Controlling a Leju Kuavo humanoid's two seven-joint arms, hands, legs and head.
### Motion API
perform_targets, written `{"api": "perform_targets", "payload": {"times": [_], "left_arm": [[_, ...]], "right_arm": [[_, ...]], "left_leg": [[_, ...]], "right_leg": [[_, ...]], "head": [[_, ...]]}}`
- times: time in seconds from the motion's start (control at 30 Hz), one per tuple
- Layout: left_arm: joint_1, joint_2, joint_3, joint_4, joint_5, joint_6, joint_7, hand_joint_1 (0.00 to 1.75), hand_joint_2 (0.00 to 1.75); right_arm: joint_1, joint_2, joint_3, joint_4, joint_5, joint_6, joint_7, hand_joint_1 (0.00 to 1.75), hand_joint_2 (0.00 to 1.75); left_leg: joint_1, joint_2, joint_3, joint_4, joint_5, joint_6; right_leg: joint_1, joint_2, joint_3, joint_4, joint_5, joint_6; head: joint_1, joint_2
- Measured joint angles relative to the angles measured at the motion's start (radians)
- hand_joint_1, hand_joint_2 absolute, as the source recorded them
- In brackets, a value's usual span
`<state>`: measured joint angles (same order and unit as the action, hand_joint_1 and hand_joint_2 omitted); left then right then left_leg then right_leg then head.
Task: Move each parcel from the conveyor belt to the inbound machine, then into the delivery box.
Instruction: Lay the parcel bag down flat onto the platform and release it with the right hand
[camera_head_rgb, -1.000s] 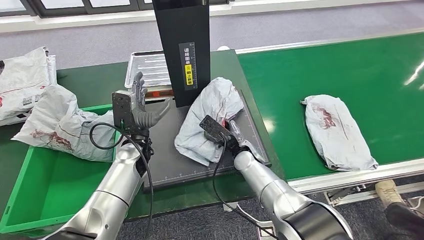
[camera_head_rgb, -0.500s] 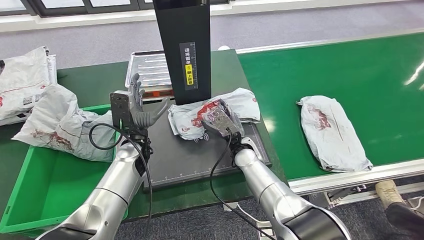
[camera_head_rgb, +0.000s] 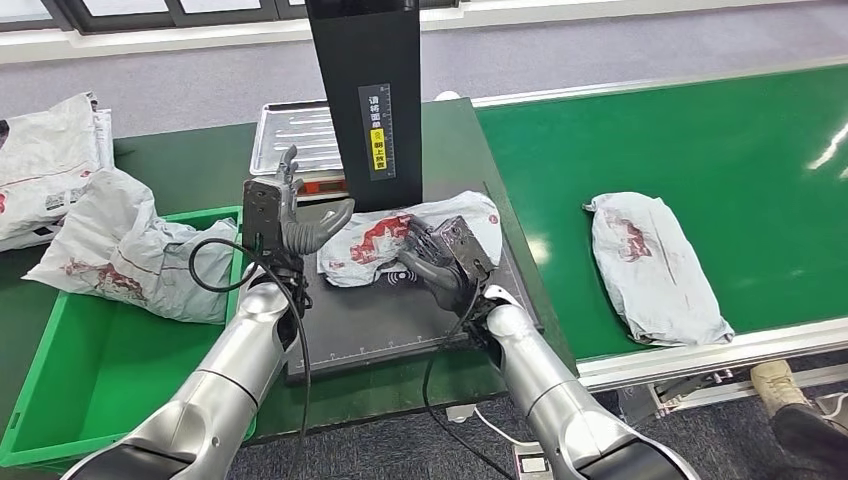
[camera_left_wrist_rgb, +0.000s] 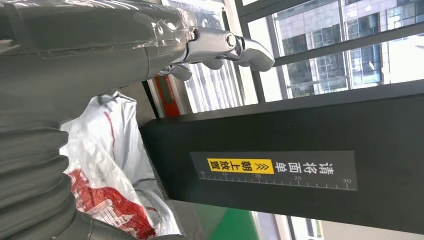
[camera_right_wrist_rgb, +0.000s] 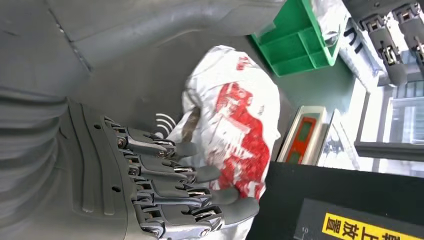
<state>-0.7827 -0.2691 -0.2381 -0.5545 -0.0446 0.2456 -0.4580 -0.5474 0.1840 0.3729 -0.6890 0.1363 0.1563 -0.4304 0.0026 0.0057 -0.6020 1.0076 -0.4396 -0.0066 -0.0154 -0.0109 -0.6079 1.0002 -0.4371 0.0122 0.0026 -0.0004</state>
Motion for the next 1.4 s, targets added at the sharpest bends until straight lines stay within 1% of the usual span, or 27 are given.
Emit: {"api": "perform_targets", "payload": {"times": [0.1, 0.13, 0.17, 0.2, 0.3, 0.33, 0.37, 0.4, 0.43, 0.53, 0.63, 0.83, 0.93, 1.0, 1.1, 1.2, 1.3, 1.4], "left_arm": [[-0.002, 0.001, -0.002, 0.008, -0.004, -0.001, -0.001, 0.00, 1.75], [-0.002, 0.001, -0.002, 0.010, -0.005, -0.001, -0.001, 0.00, 1.75], [-0.002, 0.001, -0.002, 0.011, -0.006, 0.001, -0.002, 0.00, 1.75], [-0.002, 0.002, -0.002, 0.012, -0.005, 0.004, -0.003, 0.00, 1.75], [0.000, 0.009, -0.002, 0.010, 0.002, 0.012, -0.007, 0.00, 1.75], [0.001, 0.012, -0.002, 0.009, 0.005, 0.014, -0.007, 0.00, 1.75], [0.002, 0.015, -0.002, 0.008, 0.006, 0.015, -0.006, 0.00, 1.75], [0.003, 0.018, -0.002, 0.007, 0.005, 0.015, -0.005, 0.00, 1.75], [0.004, 0.019, -0.002, 0.007, 0.003, 0.016, -0.003, 0.00, 1.75], [0.005, 0.022, -0.002, 0.011, -0.007, 0.016, 0.000, 0.00, 1.75], [0.006, 0.026, -0.002, 0.016, -0.010, 0.016, 0.000, 0.00, 1.75], [0.006, 0.027, -0.002, 0.019, -0.014, 0.015, 0.003, 0.00, 1.75], [0.005, 0.031, -0.017, 0.027, -0.073, -0.005, 0.042, 0.00, 1.75], [0.004, 0.034, -0.049, 0.043, -0.158, -0.009, 0.085, 0.00, 1.75], [0.004, 0.034, -0.120, 0.082, -0.323, 0.016, 0.161, 0.00, 1.75], [0.004, 0.029, -0.219, 0.128, -0.506, 0.015, 0.271, 0.00, 1.75], [0.003, 0.025, -0.310, 0.168, -0.623, -0.030, 0.353, 0.00, 1.75], [-0.006, 0.024, -0.379, 0.201, -0.696, -0.121, 0.413, 0.00, 1.75]], "right_arm": [[0.016, -0.011, 0.000, -0.027, -0.007, 0.000, -0.001, 0.00, 1.75], [0.019, -0.015, -0.001, -0.036, -0.003, -0.013, -0.002, 0.00, 1.75], [0.024, -0.019, -0.001, -0.046, 0.011, -0.046, -0.004, 0.00, 1.75], [0.029, -0.022, -0.001, -0.060, 0.039, -0.107, -0.002, 0.00, 1.75], [0.044, -0.039, -0.002, -0.116, 0.170, -0.355, 0.030, 0.00, 1.75], [0.047, -0.048, -0.005, -0.136, 0.206, -0.414, 0.047, 0.00, 1.75], [0.048, -0.056, -0.011, -0.157, 0.227, -0.450, 0.062, 0.00, 1.75], [0.048, -0.064, -0.019, -0.175, 0.233, -0.465, 0.072, 0.00, 1.75], [0.047, -0.071, -0.028, -0.191, 0.225, -0.458, 0.078, 0.00, 1.75], [0.042, -0.086, -0.052, -0.224, 0.181, -0.400, 0.075, 0.00, 1.75], [0.037, -0.095, -0.067, -0.242, 0.168, -0.379, 0.073, 0.00, 1.75], [0.036, -0.102, -0.073, -0.257, 0.167, -0.378, 0.071, 0.00, 1.75], [0.037, -0.103, -0.081, -0.272, 0.171, -0.417, 0.049, 0.00, 1.75], [0.039, -0.107, -0.092, -0.298, 0.186, -0.465, 0.039, 0.00, 1.75], [0.045, -0.120, -0.113, -0.343, 0.207, -0.527, 0.045, 0.00, 1.75], [0.047, -0.132, -0.144, -0.359, 0.187, -0.526, 0.033, 0.00, 1.75], [0.050, -0.137, -0.170, -0.360, 0.163, -0.507, 0.014, 0.00, 1.75], [0.056, -0.143, -0.183, -0.360, 0.140, -0.487, 0.000, 0.00, 1.75]], "left_leg": [[0.000, 0.000, 0.000, 0.000, 0.000, 0.000], [0.000, 0.000, 0.000, 0.000, 0.000, 0.000], [0.000, 0.000, 0.000, 0.000, 0.000, 0.000], [0.000, 0.000, 0.000, 0.000, 0.000, 0.000], [0.000, 0.000, 0.000, 0.000, 0.000, 0.000], [0.000, 0.000, -0.001, 0.000, 0.000, 0.000], [0.000, 0.000, -0.001, 0.000, 0.000, 0.000], [0.000, 0.000, 0.000, 0.000, 0.000, 0.000], [0.000, 0.000, -0.001, 0.000, 0.000, 0.000], [0.000, 0.000, -0.001, 0.000, 0.000, 0.000], [0.000, 0.000, -0.001, 0.000, 0.000, 0.000], [0.000, 0.000, 0.000, 0.000, 0.000, 0.000], [0.000, 0.000, -0.001, 0.000, 0.000, 0.000], [0.000, -0.001, -0.001, 0.000, 0.000, 0.000], [-0.001, -0.001, -0.001, 0.000, 0.000, 0.000], [-0.002, 0.000, -0.001, 0.000, -0.001, 0.001], [-0.002, 0.000, 0.000, 0.000, -0.001, 0.001], [-0.002, 0.000, 0.000, 0.000, -0.001, 0.001]], "right_leg": [[0.000, 0.000, 0.000, 0.000, 0.000, 0.000], [0.000, 0.000, 0.000, 0.000, 0.000, 0.000], [0.000, 0.000, 0.000, 0.000, 0.000, 0.000], [0.000, 0.000, 0.000, 0.000, 0.000, 0.000], [0.000, -0.001, 0.000, 0.000, 0.000, 0.000], [0.000, -0.001, 0.000, 0.000, 0.000, 0.000], [0.000, 0.000, 0.000, 0.000, 0.000, 0.000], [0.000, 0.000, 0.000, 0.000, 0.000, 0.000], [0.000, 0.000, 0.000, 0.000, 0.000, 0.000], [0.000, 0.000, 0.000, 0.000, 0.000, 0.000], [0.000, 0.000, 0.000, 0.000, 0.000, 0.000], [0.000, 0.000, 0.000, 0.000, 0.000, 0.000], [0.000, -0.001, 0.000, 0.000, 0.000, 0.000], [0.000, -0.001, 0.000, 0.000, 0.000, 0.000], [-0.001, -0.001, 0.000, 0.000, 0.000, 0.000], [-0.002, 0.000, -0.001, 0.000, 0.000, 0.000], [-0.002, 0.000, -0.001, 0.000, 0.000, 0.000], [-0.002, 0.000, -0.001, 0.000, 0.000, 0.000]], "head": [[0.000, 0.000], [0.000, 0.000], [0.000, 0.000], [0.000, 0.000], [0.000, 0.000], [0.000, 0.000], [0.000, 0.000], [0.000, 0.000], [0.000, 0.000], [0.000, 0.000], [0.000, 0.000], [0.000, 0.000], [0.000, 0.000], [0.000, 0.000], [0.000, 0.000], [0.000, 0.000], [0.000, 0.000], [0.000, 0.000]]}}
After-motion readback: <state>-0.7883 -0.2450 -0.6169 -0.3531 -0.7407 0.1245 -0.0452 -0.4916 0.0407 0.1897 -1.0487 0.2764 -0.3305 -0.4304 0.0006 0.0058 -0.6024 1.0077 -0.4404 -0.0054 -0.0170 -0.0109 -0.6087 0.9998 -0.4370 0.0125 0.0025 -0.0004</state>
